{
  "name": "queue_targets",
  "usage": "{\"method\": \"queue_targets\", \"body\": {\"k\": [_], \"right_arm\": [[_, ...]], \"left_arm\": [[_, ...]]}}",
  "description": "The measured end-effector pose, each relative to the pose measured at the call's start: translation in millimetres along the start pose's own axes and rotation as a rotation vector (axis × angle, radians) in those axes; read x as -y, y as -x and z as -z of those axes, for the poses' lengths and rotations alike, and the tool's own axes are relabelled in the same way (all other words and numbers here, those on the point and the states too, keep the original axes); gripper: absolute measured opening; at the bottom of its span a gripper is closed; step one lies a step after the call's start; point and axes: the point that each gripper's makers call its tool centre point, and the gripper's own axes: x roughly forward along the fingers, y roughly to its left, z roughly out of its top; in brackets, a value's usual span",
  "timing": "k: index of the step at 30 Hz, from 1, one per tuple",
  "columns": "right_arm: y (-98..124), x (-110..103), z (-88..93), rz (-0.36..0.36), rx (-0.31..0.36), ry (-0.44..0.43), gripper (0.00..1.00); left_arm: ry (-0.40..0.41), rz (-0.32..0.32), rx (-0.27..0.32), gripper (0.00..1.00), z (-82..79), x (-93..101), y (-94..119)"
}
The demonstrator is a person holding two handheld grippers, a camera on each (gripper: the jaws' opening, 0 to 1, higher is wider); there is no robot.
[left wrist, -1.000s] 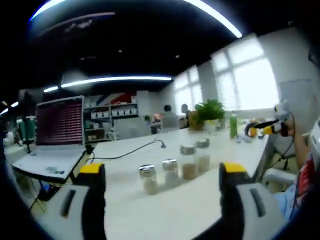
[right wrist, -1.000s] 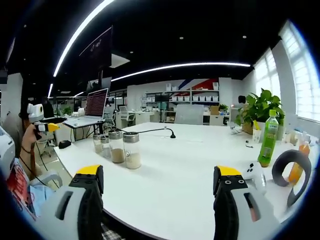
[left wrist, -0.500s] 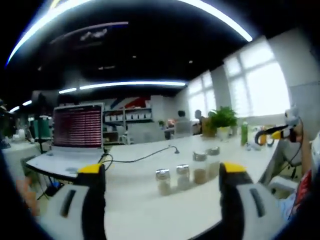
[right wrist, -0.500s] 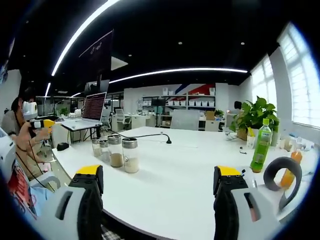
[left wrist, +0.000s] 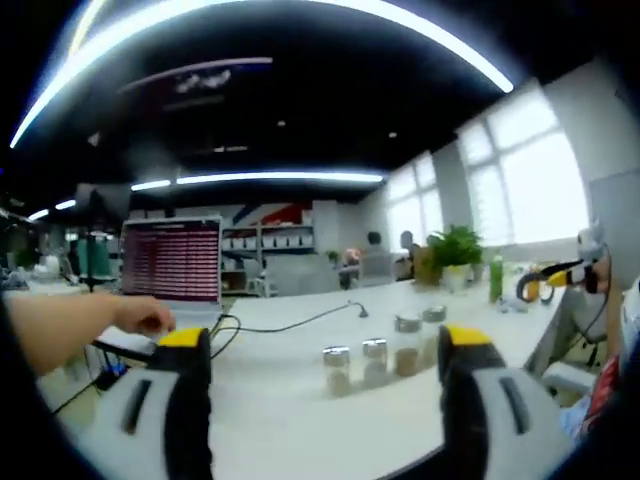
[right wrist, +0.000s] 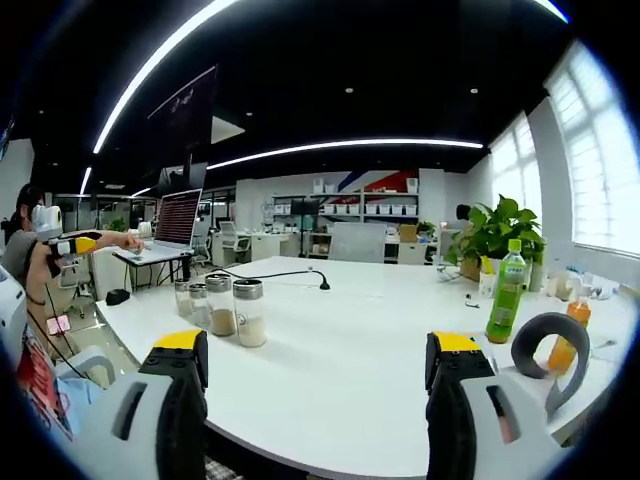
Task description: Rotate the seasoning bottle until the label or dispensing opening points toward the visible target arrow and the bottle remains upright within the marked orientation range
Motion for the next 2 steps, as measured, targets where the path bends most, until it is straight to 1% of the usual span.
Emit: {"method": "queue_targets", "body": {"k": [2], "right_arm": [[-1.2, -0.6, 1.2, -0.001, -0.007, 0.002, 0.93]], "left_arm": [[0.002, -0.001, 0.005, 1.00, -0.9, 0.0, 0.4]]}}
